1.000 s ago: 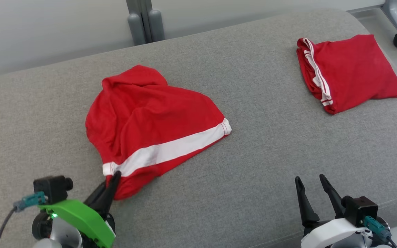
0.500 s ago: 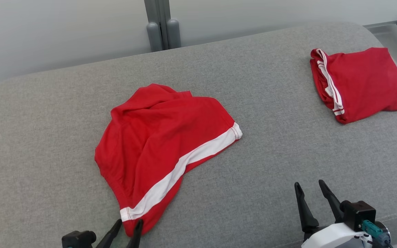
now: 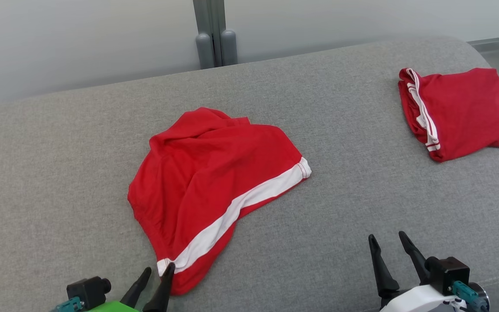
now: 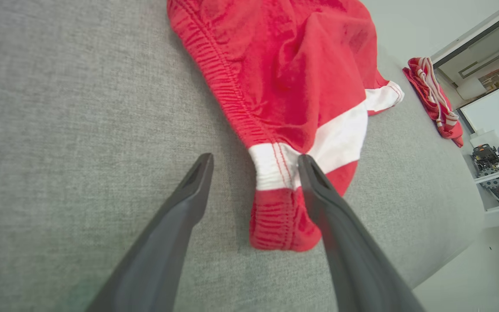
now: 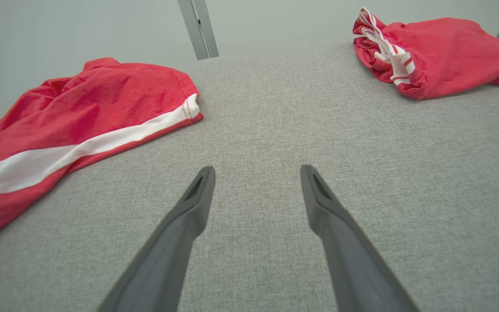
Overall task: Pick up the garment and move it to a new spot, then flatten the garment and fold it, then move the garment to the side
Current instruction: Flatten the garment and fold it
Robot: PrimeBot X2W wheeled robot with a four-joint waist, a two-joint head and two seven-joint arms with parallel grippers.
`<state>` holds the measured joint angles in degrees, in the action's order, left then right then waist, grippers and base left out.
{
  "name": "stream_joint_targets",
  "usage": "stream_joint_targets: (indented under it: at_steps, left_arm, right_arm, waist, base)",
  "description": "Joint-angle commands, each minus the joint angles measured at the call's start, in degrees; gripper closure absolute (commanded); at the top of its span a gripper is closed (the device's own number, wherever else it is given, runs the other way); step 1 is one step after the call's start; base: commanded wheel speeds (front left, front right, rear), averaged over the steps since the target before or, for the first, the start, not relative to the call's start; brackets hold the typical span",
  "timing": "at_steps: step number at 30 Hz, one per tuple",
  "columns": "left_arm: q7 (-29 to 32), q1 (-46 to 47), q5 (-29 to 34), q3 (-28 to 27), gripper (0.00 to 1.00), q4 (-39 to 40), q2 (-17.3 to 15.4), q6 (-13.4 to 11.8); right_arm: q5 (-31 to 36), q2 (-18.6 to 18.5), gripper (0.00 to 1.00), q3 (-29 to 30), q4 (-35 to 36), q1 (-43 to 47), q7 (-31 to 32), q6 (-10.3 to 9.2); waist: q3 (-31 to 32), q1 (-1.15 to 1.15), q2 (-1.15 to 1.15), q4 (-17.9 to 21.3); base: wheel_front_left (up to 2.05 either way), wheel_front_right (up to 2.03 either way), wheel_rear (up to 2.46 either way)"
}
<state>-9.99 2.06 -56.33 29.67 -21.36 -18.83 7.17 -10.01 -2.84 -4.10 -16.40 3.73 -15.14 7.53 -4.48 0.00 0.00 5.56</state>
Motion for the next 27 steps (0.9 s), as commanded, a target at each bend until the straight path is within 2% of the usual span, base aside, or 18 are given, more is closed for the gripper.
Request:
stream_joint_targets:
  at_steps: [1,12,13,15,16,18,19,21,27]
  left_arm:
    - [1.3,1.0,-0.9,0.1,0.00,-0.4,-0.7,0.3]
    - [4.6,2.4,-3.6,0.3,0.00,-0.3,-1.7,0.1]
    - [4.8,2.5,-3.6,0.3,0.03,-0.4,-1.7,0.1]
    - [4.9,2.6,-3.8,0.2,0.25,-0.4,-1.8,0.0]
    - [4.9,2.7,-3.8,0.1,0.48,-0.4,-1.9,0.0]
    - [4.6,2.9,-3.8,0.1,0.58,-0.1,-2.0,0.0]
    - [4.6,2.9,-3.8,0.1,0.69,0.0,-2.1,0.0]
    - [4.9,3.1,-3.7,0.3,1.00,0.2,-2.3,0.0]
    - [4.3,3.9,-3.1,0.3,1.00,1.9,-3.1,0.1]
  right_arm:
    - [0.1,-0.1,0.00,-0.1,-0.2,0.0,0.0,-0.10]
    - [-0.4,-0.1,0.00,-0.3,-0.2,-0.3,0.0,-0.09]
    - [-0.4,-0.1,0.00,-0.4,-0.2,-0.3,0.0,-0.09]
    - [-0.6,-0.1,0.00,-0.5,-0.1,-0.5,0.0,-0.09]
    - [-0.7,-0.1,0.00,-0.4,-0.1,-0.6,0.0,-0.10]
    - [-0.7,-0.1,0.00,-0.3,0.0,-0.6,0.0,-0.09]
    - [-0.8,-0.1,0.00,-0.3,0.1,-0.6,0.0,-0.10]
    - [-0.8,-0.1,0.00,-0.3,0.1,-0.6,0.0,-0.10]
    - [-1.1,-0.1,0.00,-0.5,-0.1,-0.9,0.0,-0.09]
  waist:
    - [-0.1,0.00,0.00,0.2]
    - [-0.7,0.00,0.00,1.4]
    - [-0.7,0.00,0.00,1.5]
    - [-0.9,0.00,0.00,1.7]
    - [-1.0,0.00,0.00,1.7]
    - [-1.1,0.00,0.00,1.7]
    - [-1.2,0.00,0.00,1.8]
    - [-1.2,0.00,0.00,1.7]
    - [-1.3,0.00,0.00,2.0]
  base:
    - [0.00,0.00,0.00]
    - [0.00,0.00,0.00]
    - [0.00,0.00,0.00]
    - [0.00,0.00,0.00]
    - [0.00,0.00,0.00]
    - [0.00,0.00,0.00]
    - [0.00,0.00,0.00]
    - [0.00,0.00,0.00]
    - [0.00,0.00,0.00]
